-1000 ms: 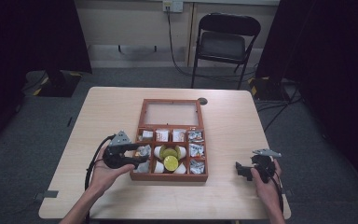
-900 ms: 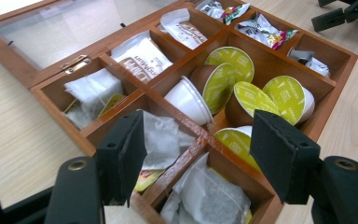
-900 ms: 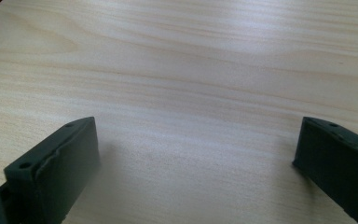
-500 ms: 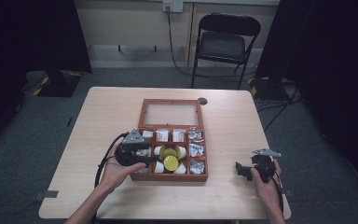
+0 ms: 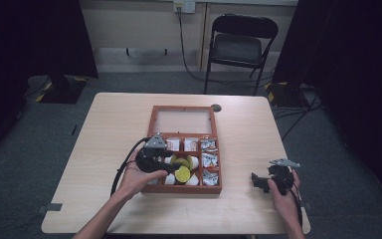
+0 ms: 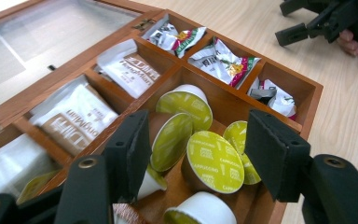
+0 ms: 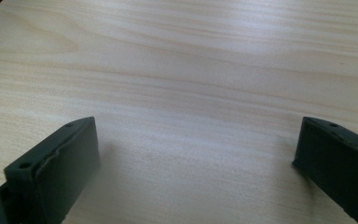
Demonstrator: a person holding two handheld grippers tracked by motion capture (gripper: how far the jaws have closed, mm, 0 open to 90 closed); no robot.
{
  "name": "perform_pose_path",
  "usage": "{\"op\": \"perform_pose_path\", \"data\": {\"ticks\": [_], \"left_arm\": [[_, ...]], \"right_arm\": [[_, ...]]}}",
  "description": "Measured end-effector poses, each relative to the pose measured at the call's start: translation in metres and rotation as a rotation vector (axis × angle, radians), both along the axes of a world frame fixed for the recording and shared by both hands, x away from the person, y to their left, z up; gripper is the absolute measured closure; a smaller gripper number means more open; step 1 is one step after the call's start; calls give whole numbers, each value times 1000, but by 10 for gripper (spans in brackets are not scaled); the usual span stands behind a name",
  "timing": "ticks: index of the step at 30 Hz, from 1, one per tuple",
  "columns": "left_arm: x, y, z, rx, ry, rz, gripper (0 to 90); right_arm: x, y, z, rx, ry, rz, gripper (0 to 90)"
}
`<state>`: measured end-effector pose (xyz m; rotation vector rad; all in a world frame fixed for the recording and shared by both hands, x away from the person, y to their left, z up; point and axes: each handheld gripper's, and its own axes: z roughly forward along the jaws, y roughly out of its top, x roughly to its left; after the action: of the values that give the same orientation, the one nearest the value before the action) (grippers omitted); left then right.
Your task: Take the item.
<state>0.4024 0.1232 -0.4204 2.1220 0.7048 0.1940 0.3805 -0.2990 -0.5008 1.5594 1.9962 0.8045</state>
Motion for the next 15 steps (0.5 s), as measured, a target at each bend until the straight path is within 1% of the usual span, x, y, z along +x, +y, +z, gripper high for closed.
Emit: {"op": "perform_pose_path", "data": {"ticks": [2, 3, 4, 9, 10, 12, 13, 15], "left_arm": [[0, -2, -2, -3, 3, 1, 437], [1, -4, -5, 12, 11, -8, 448], [2, -5, -7, 17, 14, -11, 450], [4, -8, -13, 20, 36, -21, 498], [4, -11, -16, 27, 46, -29, 506], [3, -14, -19, 58, 39, -35, 506], [3, -15, -20, 67, 42, -41, 507], [3, -16, -22, 59, 49, -43, 512]], "right_arm": [[0, 0, 0, 0, 0, 0, 0], [0, 0, 0, 0, 0, 0, 0], [0, 0, 0, 0, 0, 0, 0], [0, 0, 0, 0, 0, 0, 0], [0, 0, 0, 0, 0, 0, 0], [0, 0, 0, 0, 0, 0, 0], [0, 0, 0, 0, 0, 0, 0], [0, 0, 0, 0, 0, -1, 0]]}}
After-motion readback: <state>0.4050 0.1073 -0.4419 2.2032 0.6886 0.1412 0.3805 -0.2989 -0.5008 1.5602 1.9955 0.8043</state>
